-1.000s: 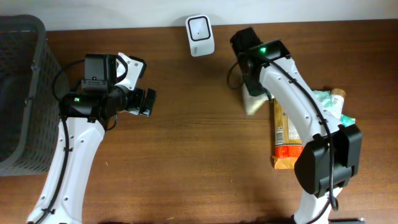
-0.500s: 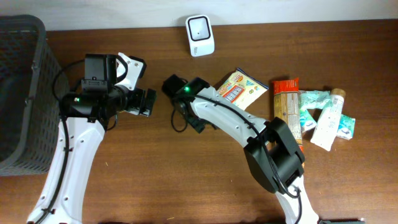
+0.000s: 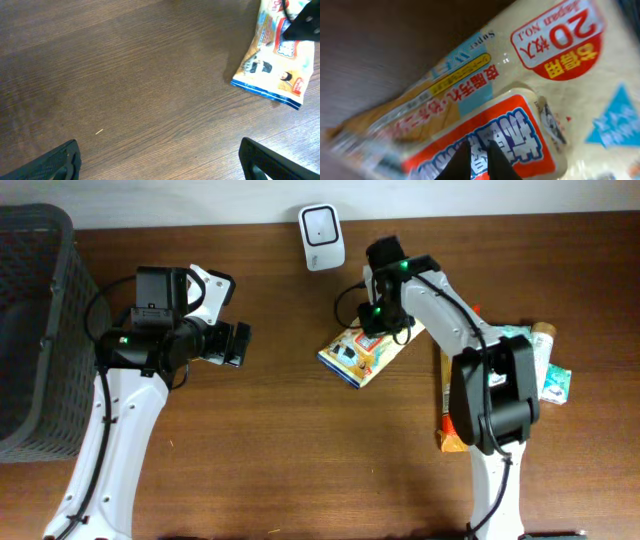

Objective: Scan the item barcode

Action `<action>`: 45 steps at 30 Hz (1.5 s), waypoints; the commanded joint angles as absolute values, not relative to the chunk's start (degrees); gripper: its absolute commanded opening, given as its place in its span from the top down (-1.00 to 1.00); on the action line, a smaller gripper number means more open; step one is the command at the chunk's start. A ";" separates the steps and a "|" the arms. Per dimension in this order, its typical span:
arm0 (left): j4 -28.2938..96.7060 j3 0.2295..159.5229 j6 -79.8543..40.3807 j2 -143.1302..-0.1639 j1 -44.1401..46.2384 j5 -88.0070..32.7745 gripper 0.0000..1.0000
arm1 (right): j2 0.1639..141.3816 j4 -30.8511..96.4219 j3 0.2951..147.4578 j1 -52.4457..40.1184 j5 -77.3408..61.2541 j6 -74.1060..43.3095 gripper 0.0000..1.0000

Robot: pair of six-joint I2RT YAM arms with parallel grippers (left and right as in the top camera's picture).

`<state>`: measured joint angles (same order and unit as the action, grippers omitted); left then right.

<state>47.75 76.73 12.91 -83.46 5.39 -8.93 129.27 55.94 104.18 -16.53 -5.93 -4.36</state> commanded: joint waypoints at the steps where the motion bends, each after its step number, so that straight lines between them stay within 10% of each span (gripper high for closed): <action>1: 47.68 77.14 13.80 -82.91 5.19 -8.95 -0.98 | 132.00 55.42 100.99 -15.94 -6.76 -4.78 0.71; 5: 47.66 77.14 13.80 -82.91 5.19 -8.95 -0.99 | 131.92 57.25 103.18 -15.92 -7.25 -4.75 -0.06; 18: 47.66 77.14 13.80 -82.91 5.19 -8.95 -0.98 | 127.07 74.11 115.33 -22.13 -1.34 0.23 -0.25; 21: 47.66 77.14 13.80 -82.91 5.19 -8.95 -0.98 | 126.93 73.43 114.43 -23.27 8.47 -17.65 -0.31; 36: 47.66 77.14 13.80 -82.91 5.19 -8.95 -0.98 | 127.15 41.43 88.18 -1.10 -23.59 -21.52 -0.49; 37: 47.66 77.14 13.80 -82.91 5.19 -8.95 -0.99 | 127.15 39.27 86.80 -1.17 -23.64 -21.50 -0.43; 41: 47.66 77.14 13.80 -82.91 5.19 -8.95 -0.99 | 127.15 33.71 84.82 -2.87 -30.33 -16.27 0.82; 45: 47.68 77.14 13.80 -82.91 5.23 -8.95 -0.99 | 122.78 38.35 89.08 -1.72 -31.81 -14.39 0.92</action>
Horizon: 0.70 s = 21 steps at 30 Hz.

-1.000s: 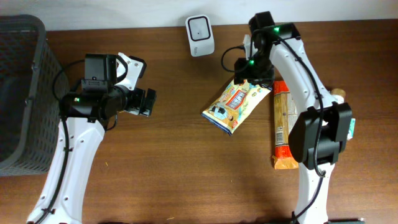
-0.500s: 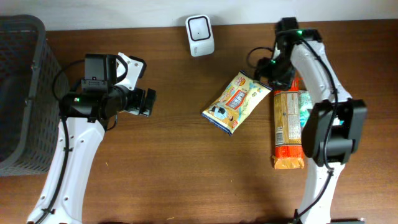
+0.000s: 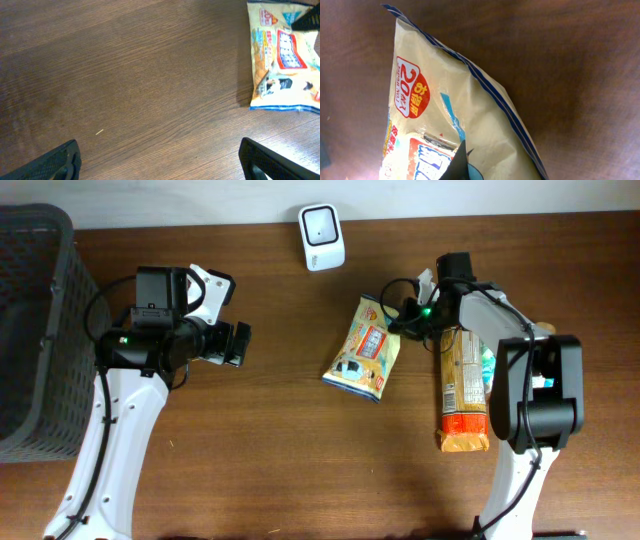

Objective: Scan the item barcode

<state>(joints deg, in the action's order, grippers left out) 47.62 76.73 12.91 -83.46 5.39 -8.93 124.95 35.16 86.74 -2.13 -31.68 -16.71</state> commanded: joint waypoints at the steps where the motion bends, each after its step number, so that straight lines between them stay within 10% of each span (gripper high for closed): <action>1: 47.68 77.14 13.80 -82.91 5.23 -8.95 -0.98 | 120.07 40.56 90.50 -1.69 -29.21 -13.67 0.92; 8: 47.66 77.14 13.80 -82.91 5.19 -8.95 -0.98 | 106.83 61.23 101.27 -22.50 44.80 -11.53 0.92; 16: 47.66 77.14 13.80 -82.91 5.19 -8.95 -0.99 | 127.76 60.80 101.27 -40.45 52.03 -10.94 0.89; 19: 47.66 77.14 13.80 -82.91 5.19 -8.95 -0.98 | 127.79 59.59 101.27 -46.09 35.97 -10.92 -0.17; 21: 47.66 77.14 13.80 -82.91 5.19 -8.95 -0.98 | 127.76 60.29 101.27 -46.44 24.34 -9.89 -0.46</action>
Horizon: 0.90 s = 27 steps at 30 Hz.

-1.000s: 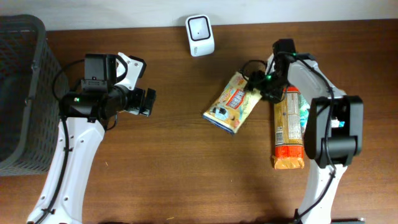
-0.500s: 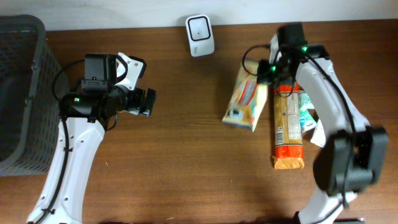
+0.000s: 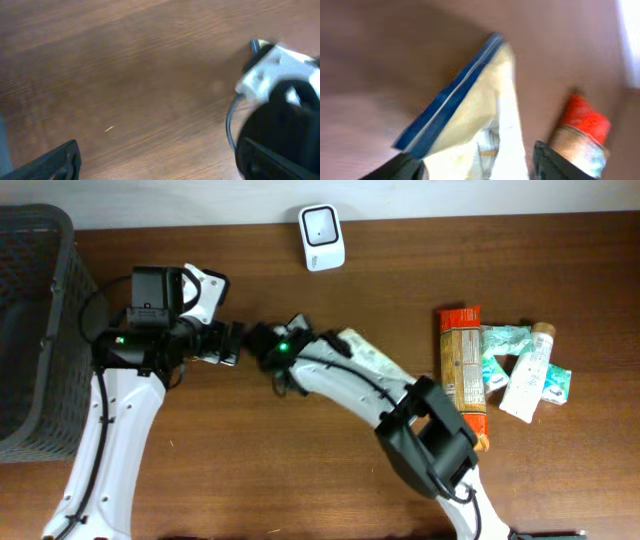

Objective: Scan the item barcode

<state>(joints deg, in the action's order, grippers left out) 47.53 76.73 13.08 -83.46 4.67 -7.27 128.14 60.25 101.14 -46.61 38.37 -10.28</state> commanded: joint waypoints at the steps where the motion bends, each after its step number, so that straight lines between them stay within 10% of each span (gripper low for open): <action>1: 47.66 77.14 13.80 -82.91 5.19 -8.95 -0.99 | 127.76 60.18 101.32 -45.12 17.10 -7.51 -0.50; 9: 47.66 77.14 13.80 -82.91 5.19 -8.95 -0.98 | 127.66 65.91 113.25 -25.12 -9.76 4.75 -0.57; 13: 47.66 77.14 13.80 -82.91 5.19 -8.95 -0.98 | 128.09 74.94 113.73 -11.42 -22.90 18.87 -1.00; 27: 47.66 77.14 13.80 -82.91 5.19 -8.95 -0.98 | 128.75 52.82 78.63 -12.84 -34.04 21.54 -0.50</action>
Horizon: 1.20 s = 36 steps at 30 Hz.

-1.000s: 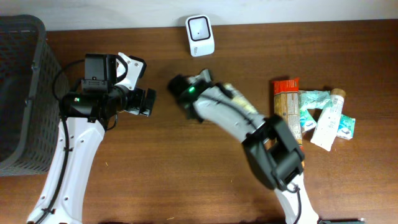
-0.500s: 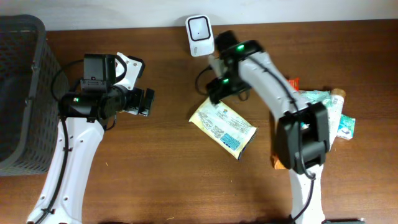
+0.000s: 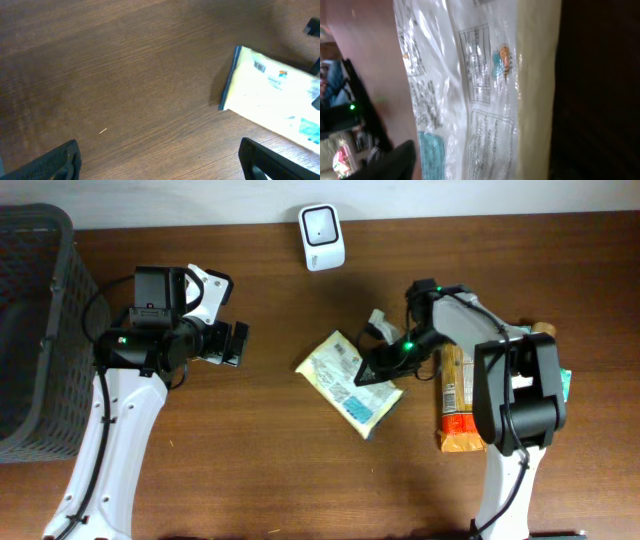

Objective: Scan the item barcode

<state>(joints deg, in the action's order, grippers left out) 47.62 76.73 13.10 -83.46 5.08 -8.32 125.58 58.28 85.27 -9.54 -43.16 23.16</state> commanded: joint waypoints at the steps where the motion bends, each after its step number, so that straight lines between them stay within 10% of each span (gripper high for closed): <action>1: 47.66 77.14 13.80 -82.91 5.19 -8.95 -0.99 | 128.75 49.06 75.81 -13.98 -32.21 19.27 -0.33; 3: 47.66 77.14 13.80 -82.91 5.19 -8.95 -0.98 | 128.75 46.37 73.93 -14.66 -33.06 17.15 0.87; 4: 47.66 77.14 13.80 -82.91 5.19 -8.95 -0.98 | 128.73 45.93 73.95 -14.50 -35.31 16.38 0.92; 11: 47.66 77.14 13.80 -82.91 5.19 -8.95 -0.98 | 121.67 55.27 89.62 -9.08 -44.25 11.03 0.92; 28: 47.66 77.14 13.80 -82.91 5.19 -8.95 -0.98 | 114.10 54.35 109.91 -29.34 40.75 2.50 0.92; 36: 47.66 77.14 13.80 -82.91 5.19 -8.95 -0.99 | 114.48 50.92 109.91 -30.00 45.74 4.67 0.92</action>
<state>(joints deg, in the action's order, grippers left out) 47.66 76.73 13.10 -83.46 5.08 -8.32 114.39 51.77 109.60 -29.52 41.87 4.40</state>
